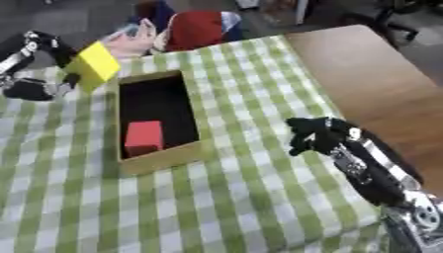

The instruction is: Pick up objects on the table and place them in the box.

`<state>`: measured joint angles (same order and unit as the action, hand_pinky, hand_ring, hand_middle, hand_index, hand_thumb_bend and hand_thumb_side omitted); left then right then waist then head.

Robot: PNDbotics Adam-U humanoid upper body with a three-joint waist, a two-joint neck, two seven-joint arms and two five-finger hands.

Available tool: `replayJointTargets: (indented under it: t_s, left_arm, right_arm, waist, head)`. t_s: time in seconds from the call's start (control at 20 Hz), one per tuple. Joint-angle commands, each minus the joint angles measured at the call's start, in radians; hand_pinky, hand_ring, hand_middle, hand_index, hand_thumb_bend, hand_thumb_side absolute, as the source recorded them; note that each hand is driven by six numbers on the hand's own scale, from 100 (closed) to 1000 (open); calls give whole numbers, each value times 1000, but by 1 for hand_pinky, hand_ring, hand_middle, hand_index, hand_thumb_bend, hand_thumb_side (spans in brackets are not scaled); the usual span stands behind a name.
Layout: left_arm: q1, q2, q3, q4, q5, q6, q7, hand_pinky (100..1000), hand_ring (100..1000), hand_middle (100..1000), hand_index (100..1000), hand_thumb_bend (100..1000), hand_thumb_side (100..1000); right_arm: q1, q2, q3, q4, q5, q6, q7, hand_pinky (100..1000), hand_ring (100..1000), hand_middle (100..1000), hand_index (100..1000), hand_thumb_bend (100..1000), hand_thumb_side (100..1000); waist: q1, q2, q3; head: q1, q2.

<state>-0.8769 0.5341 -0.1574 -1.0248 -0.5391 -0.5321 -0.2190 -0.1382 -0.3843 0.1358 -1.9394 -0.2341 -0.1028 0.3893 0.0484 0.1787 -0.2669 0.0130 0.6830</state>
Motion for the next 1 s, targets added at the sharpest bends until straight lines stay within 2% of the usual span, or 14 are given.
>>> replayJointTargets:
  t_s: [0.05,0.5,0.65,1.0]
  left_arm:
    - [-33,-12,-8,-6,-18,-10,-16,668,531,518,699,161,195]
    - [-31,-58,-14,43,-88,-32,-18,675,558,550,731,174,238]
    - [-25,-62,-13,56,-108,-35,-13,684,578,574,754,185,253]
    - [-4,-43,-20,38,-111,-48,-49,731,655,669,812,233,355]
  right_arm:
    - [-16,-15,5,-13,-9,-1,13,658,930,581,744,100,729]
    - [-28,-11,14,-12,-6,0,27,658,931,581,744,100,735]
    - [-28,-10,13,-11,-4,0,28,658,931,580,744,100,736]
    - [-24,-8,10,-9,-3,0,25,658,931,581,745,100,734]
  waist:
    - [-2,-10,-8]
    - [4,3,-32]
    - [5,3,-31]
    - [1,1,-16]
  head:
    - [6,-14]
    - [8,-18]
    - [6,-18]
    - [0,-18]
